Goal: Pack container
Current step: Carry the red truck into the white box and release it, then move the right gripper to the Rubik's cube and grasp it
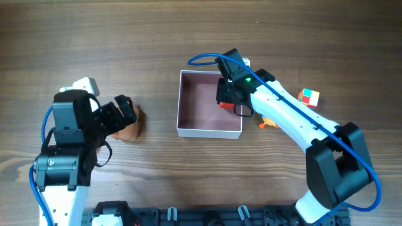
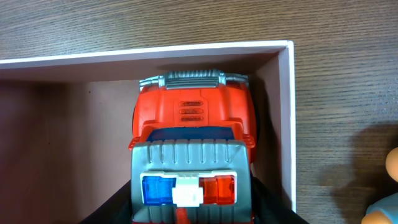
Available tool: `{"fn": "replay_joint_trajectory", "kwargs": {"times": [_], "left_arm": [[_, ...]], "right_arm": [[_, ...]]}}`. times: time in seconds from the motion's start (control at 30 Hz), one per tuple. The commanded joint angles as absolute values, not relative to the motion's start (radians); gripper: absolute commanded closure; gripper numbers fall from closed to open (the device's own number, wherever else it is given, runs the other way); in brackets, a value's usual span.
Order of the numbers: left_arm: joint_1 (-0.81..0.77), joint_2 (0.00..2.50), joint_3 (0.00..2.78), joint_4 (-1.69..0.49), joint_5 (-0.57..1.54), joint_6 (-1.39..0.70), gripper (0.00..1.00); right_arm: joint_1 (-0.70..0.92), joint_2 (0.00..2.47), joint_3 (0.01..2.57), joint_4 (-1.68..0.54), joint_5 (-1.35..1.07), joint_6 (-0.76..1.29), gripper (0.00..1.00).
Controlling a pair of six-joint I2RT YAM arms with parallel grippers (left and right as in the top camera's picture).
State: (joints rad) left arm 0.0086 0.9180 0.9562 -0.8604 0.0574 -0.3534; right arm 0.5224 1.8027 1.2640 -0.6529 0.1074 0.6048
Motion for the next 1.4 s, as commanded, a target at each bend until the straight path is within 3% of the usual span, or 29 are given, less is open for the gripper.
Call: {"fn": "replay_joint_trajectory", "kwargs": {"times": [0.0,0.17,0.4,0.6,0.9,1.37], "left_arm": [[0.016,0.915,0.978,-0.858,0.051,-0.345,0.0],[0.016,0.915,0.978,-0.858,0.051,-0.345,0.0],[0.016,0.915,0.978,-0.858,0.051,-0.345,0.0],[0.016,0.915,0.978,-0.858,0.051,-0.345,0.0],[0.016,0.915,0.978,-0.864,0.051,-0.345,0.0],[0.016,0.915,0.978,-0.873,0.051,-0.345,0.0]], "right_arm": [[0.523,1.813,1.27,-0.644,0.131,0.597,0.5],[0.523,1.813,1.27,-0.639,0.131,0.553,0.42],[0.533,1.773,1.317,-0.652,0.117,0.463,0.49],[0.607,1.749,1.348,-0.675,-0.08,0.312,0.96],[0.675,1.862,1.333,-0.7,-0.033,0.294,0.95],[0.673,1.895,1.333,-0.722,0.233,0.479,0.93]]}}
